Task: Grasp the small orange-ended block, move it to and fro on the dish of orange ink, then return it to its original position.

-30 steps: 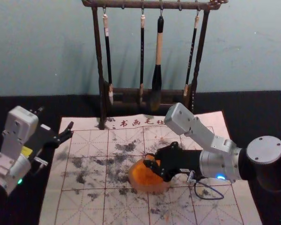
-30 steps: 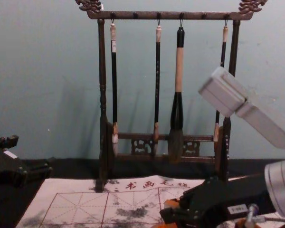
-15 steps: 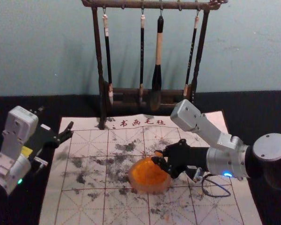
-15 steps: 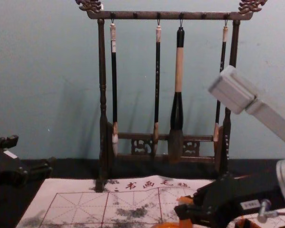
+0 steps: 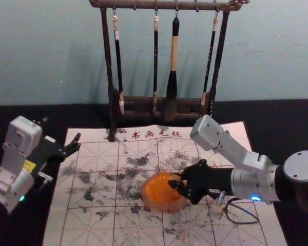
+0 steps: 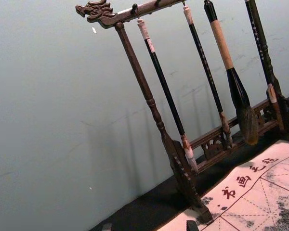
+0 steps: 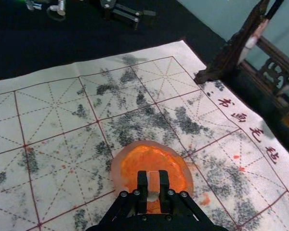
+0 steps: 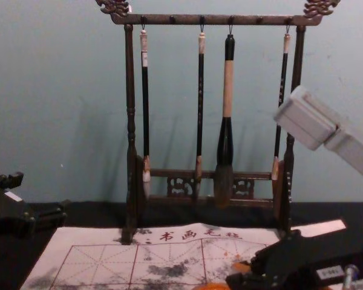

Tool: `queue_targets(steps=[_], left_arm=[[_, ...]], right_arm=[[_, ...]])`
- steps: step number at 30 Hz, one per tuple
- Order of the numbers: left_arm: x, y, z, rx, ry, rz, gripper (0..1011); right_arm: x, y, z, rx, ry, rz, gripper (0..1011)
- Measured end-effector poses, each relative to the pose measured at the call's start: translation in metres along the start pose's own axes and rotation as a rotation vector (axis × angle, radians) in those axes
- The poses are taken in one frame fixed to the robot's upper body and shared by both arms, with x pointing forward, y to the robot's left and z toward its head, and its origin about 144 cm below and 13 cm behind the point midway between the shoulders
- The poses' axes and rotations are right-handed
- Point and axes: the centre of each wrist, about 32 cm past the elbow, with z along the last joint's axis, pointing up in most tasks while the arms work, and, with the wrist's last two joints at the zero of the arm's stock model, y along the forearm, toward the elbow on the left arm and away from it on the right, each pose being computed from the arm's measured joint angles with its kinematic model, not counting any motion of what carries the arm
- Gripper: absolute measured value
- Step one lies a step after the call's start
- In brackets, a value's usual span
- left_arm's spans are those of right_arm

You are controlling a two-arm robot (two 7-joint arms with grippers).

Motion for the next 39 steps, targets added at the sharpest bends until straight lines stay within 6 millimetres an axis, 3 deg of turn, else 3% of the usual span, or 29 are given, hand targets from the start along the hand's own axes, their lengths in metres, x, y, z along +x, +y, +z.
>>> queue_targets(steps=[24, 39], left_arm=[[0.0, 0.0, 0.0, 0.0, 0.0, 0.0, 1001], [0.0, 0.0, 0.0, 0.0, 0.0, 0.0, 1001]], right_arm=[[0.001, 0.016, 0.009, 0.018, -0.013, 0.028, 86], [0.008, 0.012, 0.006, 0.006, 0.001, -0.016, 86]])
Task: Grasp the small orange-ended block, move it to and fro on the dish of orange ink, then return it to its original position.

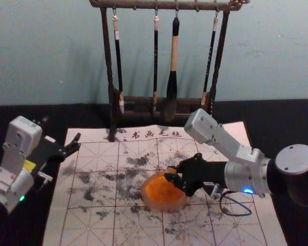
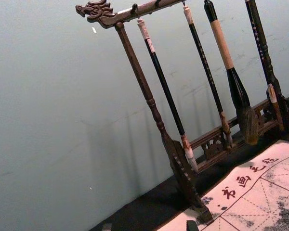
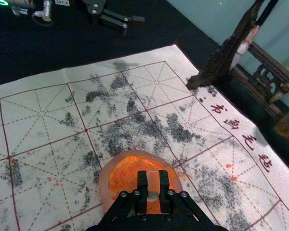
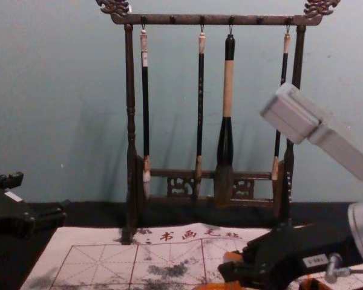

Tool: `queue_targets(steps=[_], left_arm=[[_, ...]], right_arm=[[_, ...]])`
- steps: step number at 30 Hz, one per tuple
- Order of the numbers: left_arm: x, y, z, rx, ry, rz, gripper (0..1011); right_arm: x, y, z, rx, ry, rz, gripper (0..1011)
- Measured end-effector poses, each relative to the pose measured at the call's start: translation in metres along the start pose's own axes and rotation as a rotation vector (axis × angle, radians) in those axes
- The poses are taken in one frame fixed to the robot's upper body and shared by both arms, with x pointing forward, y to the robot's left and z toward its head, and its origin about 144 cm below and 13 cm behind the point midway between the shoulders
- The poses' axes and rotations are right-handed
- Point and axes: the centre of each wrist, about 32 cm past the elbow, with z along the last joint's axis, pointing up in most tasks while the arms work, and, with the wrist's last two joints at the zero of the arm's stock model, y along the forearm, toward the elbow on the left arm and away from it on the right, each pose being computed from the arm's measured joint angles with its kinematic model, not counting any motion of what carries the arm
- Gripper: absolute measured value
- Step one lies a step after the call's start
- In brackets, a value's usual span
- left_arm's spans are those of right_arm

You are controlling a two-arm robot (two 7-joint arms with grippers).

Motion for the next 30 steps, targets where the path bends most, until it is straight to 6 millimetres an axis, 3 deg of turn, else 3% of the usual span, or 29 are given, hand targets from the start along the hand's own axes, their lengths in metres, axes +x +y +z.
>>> queue_targets(steps=[24, 30], left_arm=[[0.0, 0.0, 0.0, 0.0, 0.0, 0.0, 1001], [0.0, 0.0, 0.0, 0.0, 0.0, 0.0, 1001]], right_arm=[[-0.008, -0.014, -0.002, 0.032, 0.038, -0.003, 86], [-0.01, -0.029, 0.0, 0.045, 0.045, -0.061, 86]])
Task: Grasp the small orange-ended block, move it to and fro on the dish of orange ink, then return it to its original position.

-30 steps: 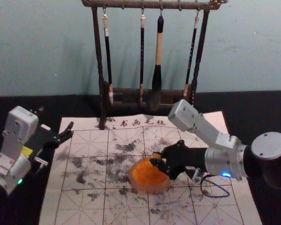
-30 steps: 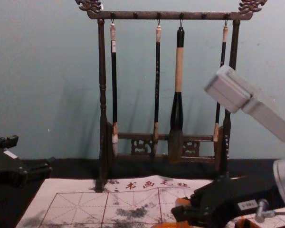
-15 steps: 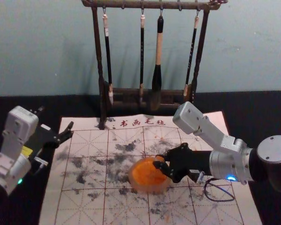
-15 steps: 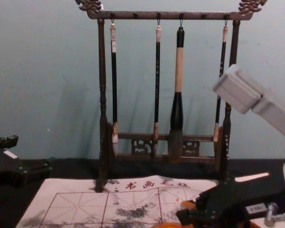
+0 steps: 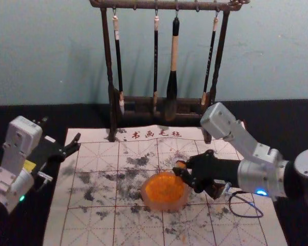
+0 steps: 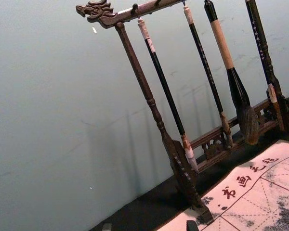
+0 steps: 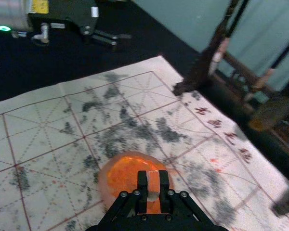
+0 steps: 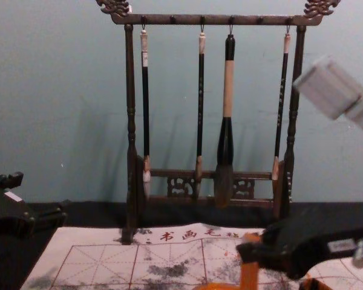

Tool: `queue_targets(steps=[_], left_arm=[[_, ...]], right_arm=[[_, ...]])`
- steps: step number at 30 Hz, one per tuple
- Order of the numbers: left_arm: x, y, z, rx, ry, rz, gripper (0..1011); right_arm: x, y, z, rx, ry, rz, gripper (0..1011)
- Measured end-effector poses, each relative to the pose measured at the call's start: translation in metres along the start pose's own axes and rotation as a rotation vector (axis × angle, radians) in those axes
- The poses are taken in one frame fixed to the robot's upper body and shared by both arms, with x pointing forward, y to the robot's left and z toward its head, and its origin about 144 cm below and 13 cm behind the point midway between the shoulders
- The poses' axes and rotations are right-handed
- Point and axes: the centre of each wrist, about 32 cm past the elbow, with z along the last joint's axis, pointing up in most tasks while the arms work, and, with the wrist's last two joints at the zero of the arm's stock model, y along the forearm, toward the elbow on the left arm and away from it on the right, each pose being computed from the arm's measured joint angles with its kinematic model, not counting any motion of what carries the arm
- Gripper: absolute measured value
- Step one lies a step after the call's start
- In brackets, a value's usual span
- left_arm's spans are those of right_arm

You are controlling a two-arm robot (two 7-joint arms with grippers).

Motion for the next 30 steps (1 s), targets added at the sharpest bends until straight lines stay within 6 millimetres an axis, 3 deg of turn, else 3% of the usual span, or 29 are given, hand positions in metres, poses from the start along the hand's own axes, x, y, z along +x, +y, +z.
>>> queue_targets(steps=[18, 30], left_arm=[[0.0, 0.0, 0.0, 0.0, 0.0, 0.0, 1001], [0.0, 0.0, 0.0, 0.0, 0.0, 0.0, 1001]], right_arm=[[-0.007, -0.051, -0.004, -0.043, 0.014, -0.176, 86], [-0.011, -0.059, -0.011, -0.059, 0.032, -0.186, 86]])
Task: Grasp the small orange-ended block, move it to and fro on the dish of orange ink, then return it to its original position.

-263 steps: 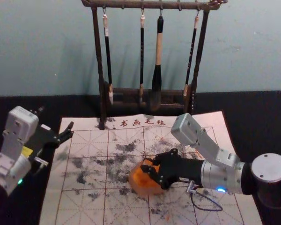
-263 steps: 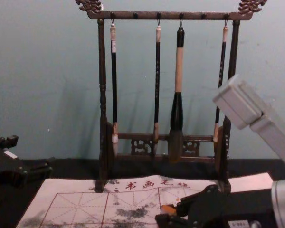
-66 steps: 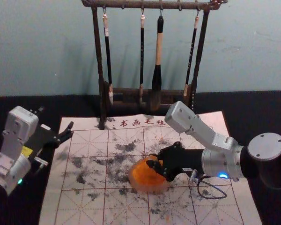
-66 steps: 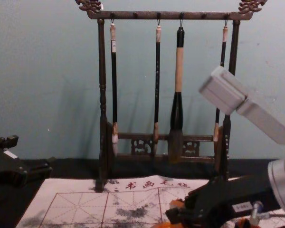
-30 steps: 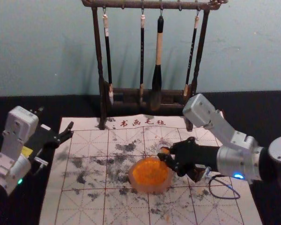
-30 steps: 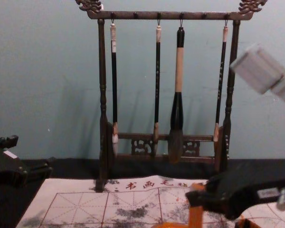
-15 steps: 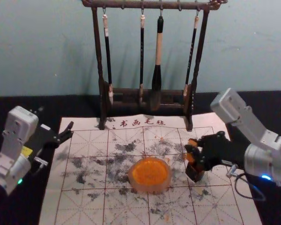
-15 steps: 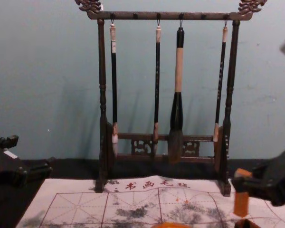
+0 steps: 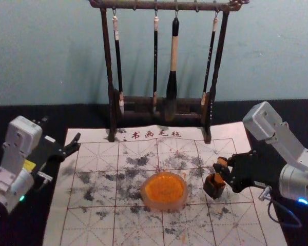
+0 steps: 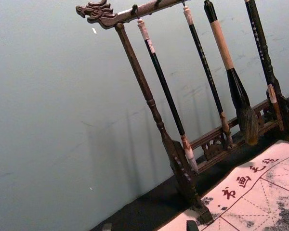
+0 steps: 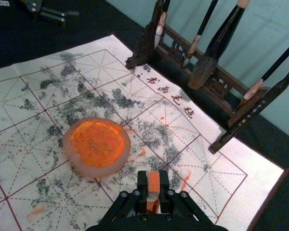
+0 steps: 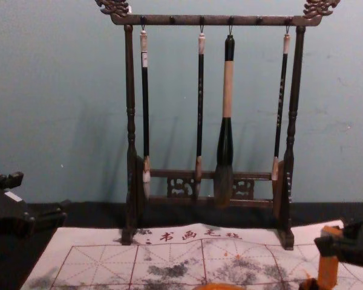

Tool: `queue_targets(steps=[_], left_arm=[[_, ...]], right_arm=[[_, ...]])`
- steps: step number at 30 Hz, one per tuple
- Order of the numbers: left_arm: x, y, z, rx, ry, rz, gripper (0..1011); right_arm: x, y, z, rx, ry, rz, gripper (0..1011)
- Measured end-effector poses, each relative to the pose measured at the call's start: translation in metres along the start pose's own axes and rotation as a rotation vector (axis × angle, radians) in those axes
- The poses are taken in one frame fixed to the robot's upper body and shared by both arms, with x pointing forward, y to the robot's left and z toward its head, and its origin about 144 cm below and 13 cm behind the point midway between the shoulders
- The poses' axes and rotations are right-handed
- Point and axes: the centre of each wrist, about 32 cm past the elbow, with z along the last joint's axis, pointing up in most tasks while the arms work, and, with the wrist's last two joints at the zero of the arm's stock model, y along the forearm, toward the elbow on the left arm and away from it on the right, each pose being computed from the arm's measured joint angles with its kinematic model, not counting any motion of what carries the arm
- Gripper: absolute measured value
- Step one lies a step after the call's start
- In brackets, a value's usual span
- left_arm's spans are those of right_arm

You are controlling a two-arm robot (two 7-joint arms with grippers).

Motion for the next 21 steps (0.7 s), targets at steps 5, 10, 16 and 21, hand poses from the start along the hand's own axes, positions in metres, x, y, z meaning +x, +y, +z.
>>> queue_targets(steps=[5, 10, 16, 21], left_arm=[[0.0, 0.0, 0.0, 0.0, 0.0, 0.0, 1001], [0.0, 0.0, 0.0, 0.0, 0.0, 0.0, 1001], [0.0, 0.0, 0.0, 0.0, 0.0, 0.0, 1001], [0.0, 0.0, 0.0, 0.0, 0.0, 0.0, 1001]], right_arm=[[0.0, 0.004, -0.005, -0.01, 0.018, 0.003, 85], [0.001, 0.009, -0.009, -0.019, 0.028, 0.008, 86], [0.003, 0.016, -0.014, -0.033, 0.037, 0.022, 86], [0.003, 0.021, -0.017, -0.043, 0.04, 0.029, 86]])
